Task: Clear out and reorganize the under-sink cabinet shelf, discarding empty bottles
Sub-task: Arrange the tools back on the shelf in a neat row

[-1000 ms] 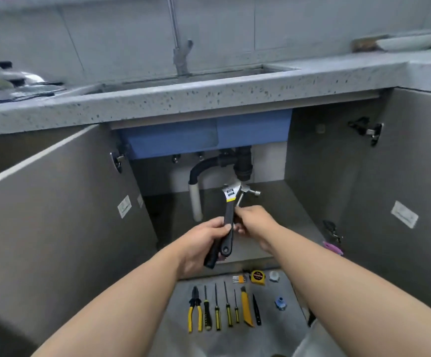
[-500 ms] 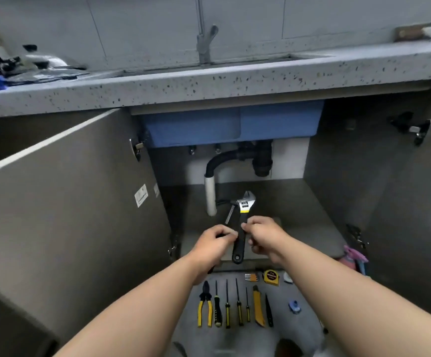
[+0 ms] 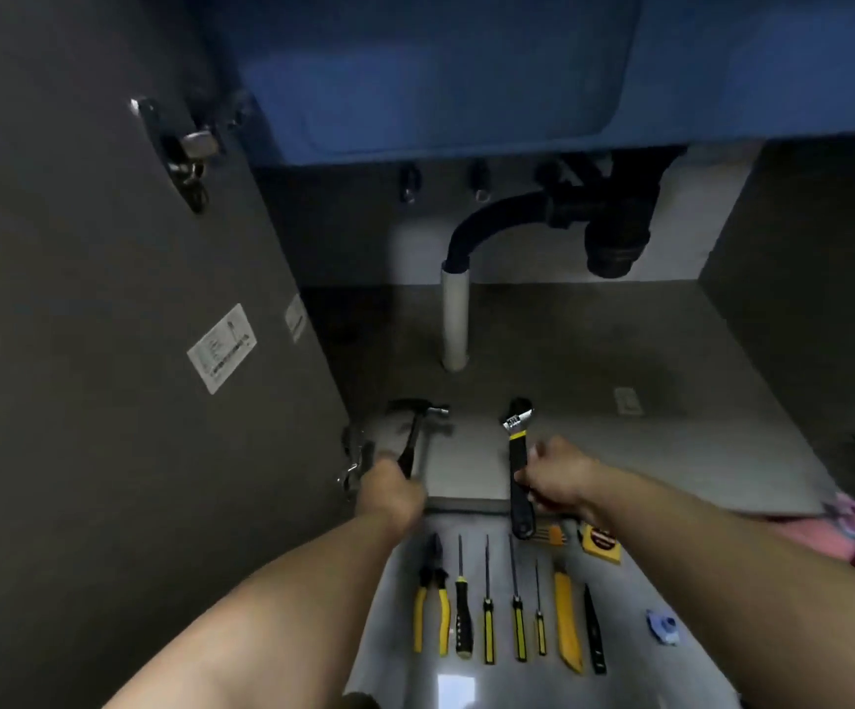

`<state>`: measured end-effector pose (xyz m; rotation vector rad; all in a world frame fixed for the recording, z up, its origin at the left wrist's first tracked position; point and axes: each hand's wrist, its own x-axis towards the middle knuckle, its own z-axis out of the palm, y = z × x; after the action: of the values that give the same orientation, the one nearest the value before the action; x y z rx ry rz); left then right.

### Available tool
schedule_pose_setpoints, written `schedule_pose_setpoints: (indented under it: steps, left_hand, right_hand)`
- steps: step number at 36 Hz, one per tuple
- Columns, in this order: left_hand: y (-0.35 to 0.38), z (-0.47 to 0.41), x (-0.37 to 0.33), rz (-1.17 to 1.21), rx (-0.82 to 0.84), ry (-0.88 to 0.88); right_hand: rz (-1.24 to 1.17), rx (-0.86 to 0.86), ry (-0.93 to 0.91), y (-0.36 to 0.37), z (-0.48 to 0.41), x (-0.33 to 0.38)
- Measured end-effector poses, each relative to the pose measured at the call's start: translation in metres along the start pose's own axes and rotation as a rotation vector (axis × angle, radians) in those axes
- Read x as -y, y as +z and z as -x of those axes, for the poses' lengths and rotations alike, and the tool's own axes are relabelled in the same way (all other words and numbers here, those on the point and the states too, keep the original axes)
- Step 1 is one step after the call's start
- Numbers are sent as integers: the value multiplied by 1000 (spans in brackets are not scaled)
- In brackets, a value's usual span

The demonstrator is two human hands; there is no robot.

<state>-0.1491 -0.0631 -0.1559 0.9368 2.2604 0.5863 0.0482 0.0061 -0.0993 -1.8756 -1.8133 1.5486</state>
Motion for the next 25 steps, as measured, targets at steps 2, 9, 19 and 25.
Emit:
schedule_pose_setpoints:
  steps: [2, 9, 19, 25]
  left_hand:
    - [11, -18, 5, 43, 2, -12]
    - [37, -77, 6, 58, -99, 15]
    - [45, -144, 24, -66, -154, 90]
    - [49, -148, 27, -383, -128, 223]
  right_hand:
    - [11, 5, 4, 9, -19, -2]
    - [59, -51, -13, 34, -76, -11]
    - [-37, -50, -33, 57, -132, -24]
    - [-124, -55, -46, 72, -130, -35]
